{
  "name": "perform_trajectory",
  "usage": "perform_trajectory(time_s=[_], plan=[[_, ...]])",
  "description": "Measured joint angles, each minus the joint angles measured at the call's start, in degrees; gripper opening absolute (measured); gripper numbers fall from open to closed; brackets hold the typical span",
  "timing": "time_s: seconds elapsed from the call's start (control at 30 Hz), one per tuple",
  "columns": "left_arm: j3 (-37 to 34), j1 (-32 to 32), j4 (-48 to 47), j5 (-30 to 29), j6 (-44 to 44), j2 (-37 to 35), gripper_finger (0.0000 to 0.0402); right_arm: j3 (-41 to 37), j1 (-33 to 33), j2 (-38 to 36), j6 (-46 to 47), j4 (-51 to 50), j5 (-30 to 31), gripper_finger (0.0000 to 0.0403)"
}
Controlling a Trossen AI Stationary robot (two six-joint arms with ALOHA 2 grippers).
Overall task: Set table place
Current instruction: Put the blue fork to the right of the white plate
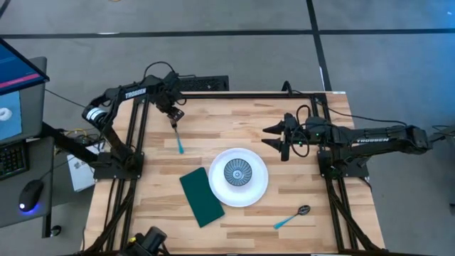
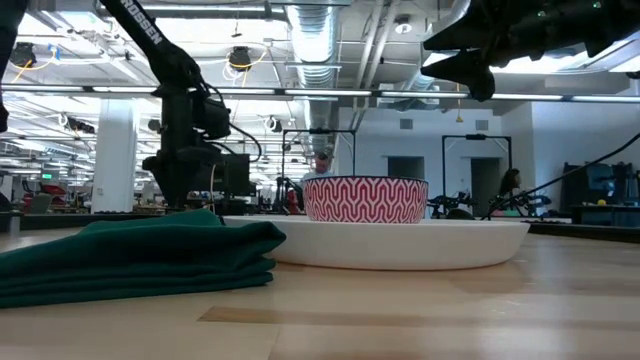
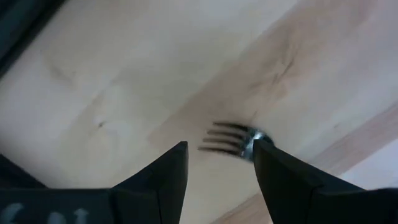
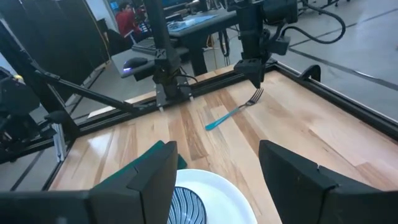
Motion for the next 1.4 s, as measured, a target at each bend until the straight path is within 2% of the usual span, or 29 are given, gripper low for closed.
perform_trajectory(time_s=[0.13,0.27,0.73,1.13,1.4], plan=[[0.00,0.00,-1.13,0.52,1.25,0.00,0.0171,0.00,0.00,0.00,0.32,-0.01,-0.02,0.0249],[-0.02,0.00,0.41,-1.95,1.23,0.00,0.0171,0.02,0.02,0.00,0.35,-0.53,-0.02,0.0249],[-0.04,-0.09,1.99,-0.05,0.09,0.01,0.0171,0.02,0.02,0.00,0.39,-2.78,-0.04,0.0249],[-0.11,-0.39,2.34,1.68,0.32,6.84,0.0170,0.02,0.02,0.00,0.42,-3.51,-0.04,0.0249],[-0.11,-0.15,-0.84,2.37,1.93,6.99,0.0132,0.02,0.02,0.00,0.42,-4.07,-0.04,0.0249]])
